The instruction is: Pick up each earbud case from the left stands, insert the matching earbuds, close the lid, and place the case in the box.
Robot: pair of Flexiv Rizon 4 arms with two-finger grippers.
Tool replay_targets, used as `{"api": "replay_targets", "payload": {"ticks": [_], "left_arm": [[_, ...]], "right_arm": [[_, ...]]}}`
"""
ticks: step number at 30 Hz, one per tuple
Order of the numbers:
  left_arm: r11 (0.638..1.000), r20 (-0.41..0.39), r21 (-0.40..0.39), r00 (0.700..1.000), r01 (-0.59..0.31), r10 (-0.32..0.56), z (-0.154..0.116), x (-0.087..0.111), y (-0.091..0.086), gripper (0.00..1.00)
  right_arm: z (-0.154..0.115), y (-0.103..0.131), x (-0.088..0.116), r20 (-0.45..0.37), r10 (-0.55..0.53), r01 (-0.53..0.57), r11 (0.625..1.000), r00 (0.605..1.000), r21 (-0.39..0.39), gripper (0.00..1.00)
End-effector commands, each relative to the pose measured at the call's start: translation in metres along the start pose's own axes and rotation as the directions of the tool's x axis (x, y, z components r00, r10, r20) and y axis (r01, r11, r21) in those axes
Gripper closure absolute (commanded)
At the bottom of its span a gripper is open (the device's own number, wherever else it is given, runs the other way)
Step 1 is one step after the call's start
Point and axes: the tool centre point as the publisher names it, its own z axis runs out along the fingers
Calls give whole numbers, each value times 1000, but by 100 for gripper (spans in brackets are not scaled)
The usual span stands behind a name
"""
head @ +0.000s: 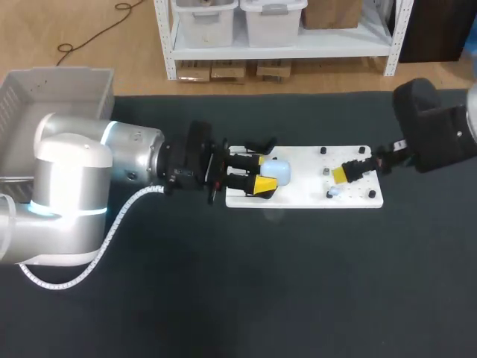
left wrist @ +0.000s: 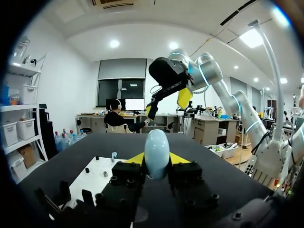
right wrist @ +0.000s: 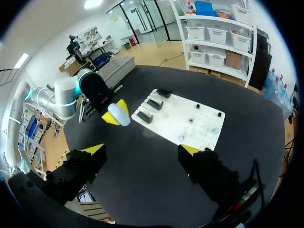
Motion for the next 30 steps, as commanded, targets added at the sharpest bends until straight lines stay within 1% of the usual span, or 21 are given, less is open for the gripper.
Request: {"api": "replay_targets", "payload": {"ticks": [1,5,11,21,25,30], "left_arm": [[1000,-1,-3,1000,-3,3,2,1,0,100],[1000,-1,-3,1000,-3,3,2,1,0,100],[1000,-1,-3,1000,-3,3,2,1,0,100],[1000,-1,-3,1000,-3,3,2,1,0,100],[1000,-1,-3,1000,-3,3,2,1,0,100],[1000,-1,-3,1000,-3,3,2,1,0,100]], "right_arm": [[0,13,5,-9,-2,2,1000,1000,15,0],[6,24,7,-22,-7,7,1000,1000,9,0],[20,46,5,-50,-33,34,999,998,3,0],[46,63,-3,-90,-50,48,999,995,-16,0],[55,65,-4,-103,-51,49,998,993,-25,0],[64,57,-5,-114,-28,25,999,993,-26,0]]}}
